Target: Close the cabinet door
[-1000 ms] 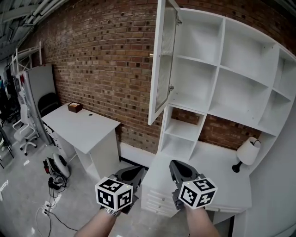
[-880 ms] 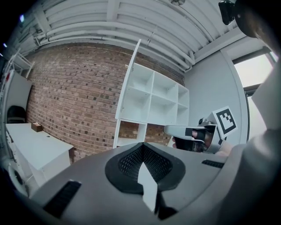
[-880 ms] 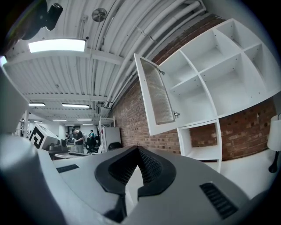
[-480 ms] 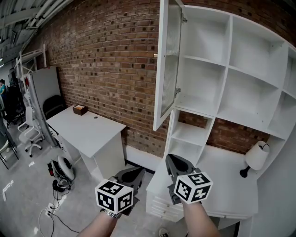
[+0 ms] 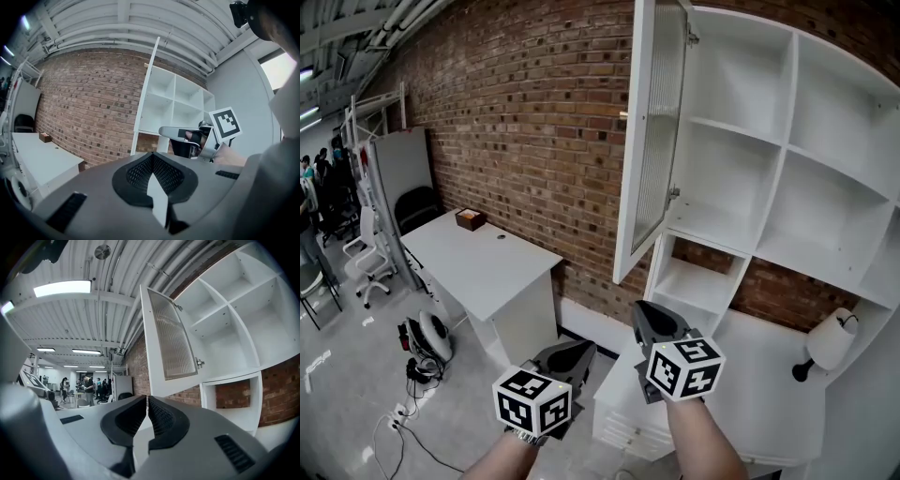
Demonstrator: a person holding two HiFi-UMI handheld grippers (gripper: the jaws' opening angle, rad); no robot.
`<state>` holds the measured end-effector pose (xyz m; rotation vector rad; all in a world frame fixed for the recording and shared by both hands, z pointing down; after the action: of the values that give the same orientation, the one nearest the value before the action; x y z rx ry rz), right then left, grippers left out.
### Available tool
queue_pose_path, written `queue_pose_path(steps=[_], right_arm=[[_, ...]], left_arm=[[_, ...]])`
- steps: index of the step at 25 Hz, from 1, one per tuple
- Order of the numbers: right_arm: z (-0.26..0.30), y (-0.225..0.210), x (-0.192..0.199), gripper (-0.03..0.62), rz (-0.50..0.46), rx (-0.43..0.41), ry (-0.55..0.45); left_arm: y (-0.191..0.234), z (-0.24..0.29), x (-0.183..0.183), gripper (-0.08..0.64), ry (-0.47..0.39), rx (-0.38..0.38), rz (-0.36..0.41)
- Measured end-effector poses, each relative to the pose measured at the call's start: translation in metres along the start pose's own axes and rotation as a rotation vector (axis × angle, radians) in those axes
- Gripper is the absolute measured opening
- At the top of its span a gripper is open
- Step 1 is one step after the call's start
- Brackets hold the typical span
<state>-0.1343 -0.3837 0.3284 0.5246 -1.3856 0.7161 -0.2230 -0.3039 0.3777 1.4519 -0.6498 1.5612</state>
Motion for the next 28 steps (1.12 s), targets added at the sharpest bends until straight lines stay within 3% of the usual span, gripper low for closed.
queue_pose_path(steps=[2,3,7,15,28], right_arm=[[0.009,-0.002,-0.001,0.038,0.0,0.001,0.002],[0.014,-0.003,-0.002,0.099,0.0,0.003,0.003],[0.03,-0.009,-0.005,0.173,-0.003,0.014,0.01],[0.065,-0.017,-0.025,0.226,-0.088,0.101,-0.006],[0.1,-0.023,-0.025,0.247,-0.116,0.205,-0.019]], left_arm=[[0.004,0.002,0.002,-0.002,0.002,-0.007,-0.007],[0.005,0.003,0.002,-0.002,0.002,-0.01,-0.011],[0.006,0.007,0.005,-0.002,0.011,-0.014,-0.009],[0.006,0.015,0.01,-0.002,0.034,-0.02,0.01],[0.022,0.006,0.014,-0.002,0.069,-0.059,0.032]])
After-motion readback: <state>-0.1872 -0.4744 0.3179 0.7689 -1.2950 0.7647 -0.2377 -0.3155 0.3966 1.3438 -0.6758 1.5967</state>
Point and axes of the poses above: the fingertips, and each gripper's own axes: z forward along the fingers, y to its left, x out of its underside, the point moved 2 cm from there along -z, backward along the fingers, and after that the axes turned 7 degrees about y, right-handed, at the moved point
